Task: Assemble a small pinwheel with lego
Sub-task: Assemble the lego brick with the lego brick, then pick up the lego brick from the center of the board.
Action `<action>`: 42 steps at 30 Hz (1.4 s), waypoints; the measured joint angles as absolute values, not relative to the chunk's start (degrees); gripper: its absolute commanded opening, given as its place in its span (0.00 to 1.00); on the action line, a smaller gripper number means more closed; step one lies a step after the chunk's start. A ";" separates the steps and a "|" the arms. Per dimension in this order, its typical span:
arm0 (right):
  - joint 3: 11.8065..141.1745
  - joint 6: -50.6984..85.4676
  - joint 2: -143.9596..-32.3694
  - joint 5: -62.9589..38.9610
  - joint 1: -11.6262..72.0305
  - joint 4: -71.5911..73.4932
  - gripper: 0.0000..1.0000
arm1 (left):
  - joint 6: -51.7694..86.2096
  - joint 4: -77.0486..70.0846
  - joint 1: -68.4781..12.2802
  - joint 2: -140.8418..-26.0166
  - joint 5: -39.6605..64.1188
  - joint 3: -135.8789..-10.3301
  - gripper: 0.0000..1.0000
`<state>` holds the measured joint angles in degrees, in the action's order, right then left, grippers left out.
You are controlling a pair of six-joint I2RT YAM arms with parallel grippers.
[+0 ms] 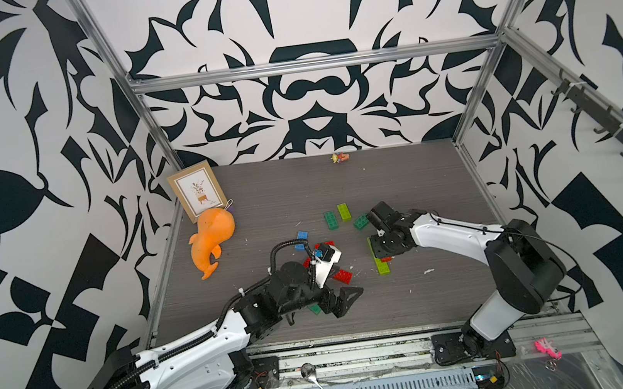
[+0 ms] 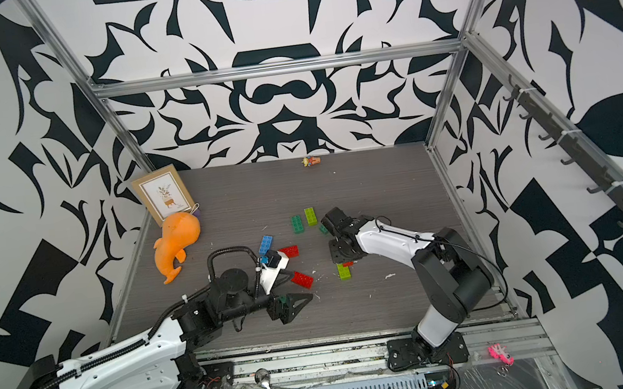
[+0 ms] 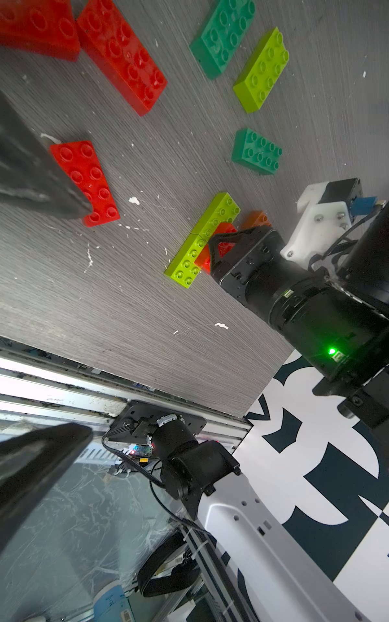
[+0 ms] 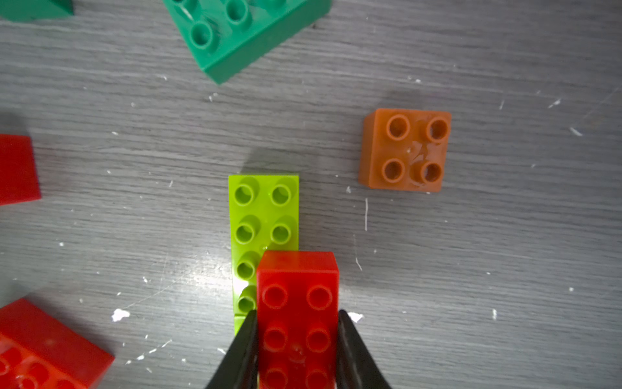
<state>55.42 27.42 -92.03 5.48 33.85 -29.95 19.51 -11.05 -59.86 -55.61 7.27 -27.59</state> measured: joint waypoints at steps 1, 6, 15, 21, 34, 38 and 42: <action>55.42 27.42 -91.90 5.34 33.85 -30.09 0.36 | 19.51 -11.03 -59.83 -55.64 7.25 -27.59 0.99; 55.51 26.85 -90.04 4.93 33.85 -30.70 0.43 | 19.51 -10.92 -59.83 -55.86 6.72 -27.59 0.99; 56.36 26.55 -89.06 4.69 33.85 -31.29 0.46 | 19.49 -10.87 -59.86 -56.31 6.02 -27.62 0.99; 55.94 25.74 -85.82 3.31 33.39 -31.05 0.57 | 19.44 -10.50 -59.83 -58.02 4.51 -27.66 0.99; 45.17 24.08 -69.63 -1.08 28.01 -22.72 0.95 | 22.92 -3.79 -55.61 -81.08 -4.84 -41.80 0.99; 42.22 25.06 -66.94 -0.49 26.65 -20.73 0.90 | 22.63 -3.53 -51.59 -91.53 -1.26 -49.39 0.96; 40.25 25.74 -63.90 0.49 25.91 -18.92 0.98 | 18.96 -4.36 -48.95 -99.94 2.11 -54.76 0.93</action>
<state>40.25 25.74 -63.90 0.49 25.91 -18.92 18.96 -4.36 -48.95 -99.94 2.11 -54.76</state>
